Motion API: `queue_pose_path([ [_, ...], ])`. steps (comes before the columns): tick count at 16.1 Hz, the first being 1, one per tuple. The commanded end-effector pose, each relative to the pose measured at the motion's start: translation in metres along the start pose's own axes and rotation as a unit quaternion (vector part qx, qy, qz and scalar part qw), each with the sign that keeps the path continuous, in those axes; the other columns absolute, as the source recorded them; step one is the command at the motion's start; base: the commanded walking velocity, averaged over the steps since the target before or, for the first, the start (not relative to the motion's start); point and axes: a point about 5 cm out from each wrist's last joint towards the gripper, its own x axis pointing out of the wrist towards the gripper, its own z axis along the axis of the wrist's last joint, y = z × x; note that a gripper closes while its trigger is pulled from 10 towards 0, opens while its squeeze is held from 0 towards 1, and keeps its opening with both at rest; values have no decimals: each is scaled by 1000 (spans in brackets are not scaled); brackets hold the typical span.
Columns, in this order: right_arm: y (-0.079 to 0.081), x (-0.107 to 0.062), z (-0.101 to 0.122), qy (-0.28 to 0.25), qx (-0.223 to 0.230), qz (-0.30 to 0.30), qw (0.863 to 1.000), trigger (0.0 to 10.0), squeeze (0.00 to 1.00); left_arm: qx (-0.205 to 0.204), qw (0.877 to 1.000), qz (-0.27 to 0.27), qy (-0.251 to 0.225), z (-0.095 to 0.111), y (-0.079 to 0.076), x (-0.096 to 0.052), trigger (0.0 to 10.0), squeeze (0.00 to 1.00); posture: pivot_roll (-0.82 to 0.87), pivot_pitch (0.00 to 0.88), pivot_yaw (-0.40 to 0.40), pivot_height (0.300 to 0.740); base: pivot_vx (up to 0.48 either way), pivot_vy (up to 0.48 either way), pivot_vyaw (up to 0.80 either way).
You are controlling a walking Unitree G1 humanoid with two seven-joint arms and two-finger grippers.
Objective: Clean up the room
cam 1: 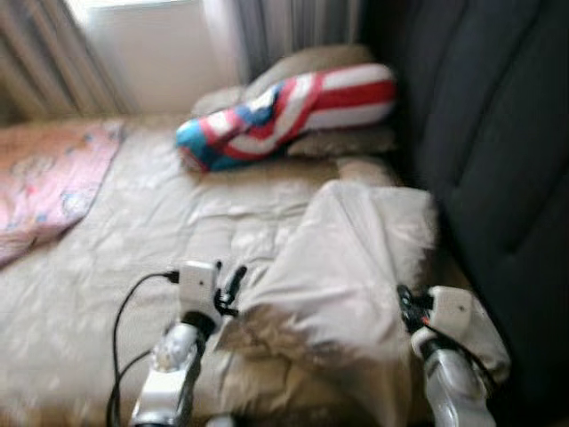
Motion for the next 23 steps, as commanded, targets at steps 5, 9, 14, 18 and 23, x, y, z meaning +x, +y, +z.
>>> queue_pose_path([
  [5, 3, 16, -10, 65, 34, 6, 997, 10000, 0, -1, 1000, 6, 0, 4, 7, -5, 10000, 0, -66, 86, 11, 645, 0, 0, 0],
  [9, -4, 38, 6, 79, 86, -62, 991, 10000, 1000, 12, 1000, 13, -12, 17, 19, -5, 10000, 0, -29, 133, 32, 645, 0, 0, 0],
  [14, -5, 45, 11, 84, 116, -89, 986, 10000, 1000, 20, 1000, 9, -18, 28, 22, -3, 10000, 0, -11, 178, 59, 645, 0, 0, 0],
  [18, -17, 43, 9, 79, 127, -114, 982, 10000, 1000, 23, 1000, 8, -8, 29, 24, -8, 10000, 0, -3, 198, 68, 645, 0, 0, 0],
  [23, -18, 41, 8, 73, 135, -111, 982, 10000, 1000, 23, 1000, 3, -1, 29, 22, -8, 10000, 0, -10, 193, 72, 645, 0, 0, 0],
])
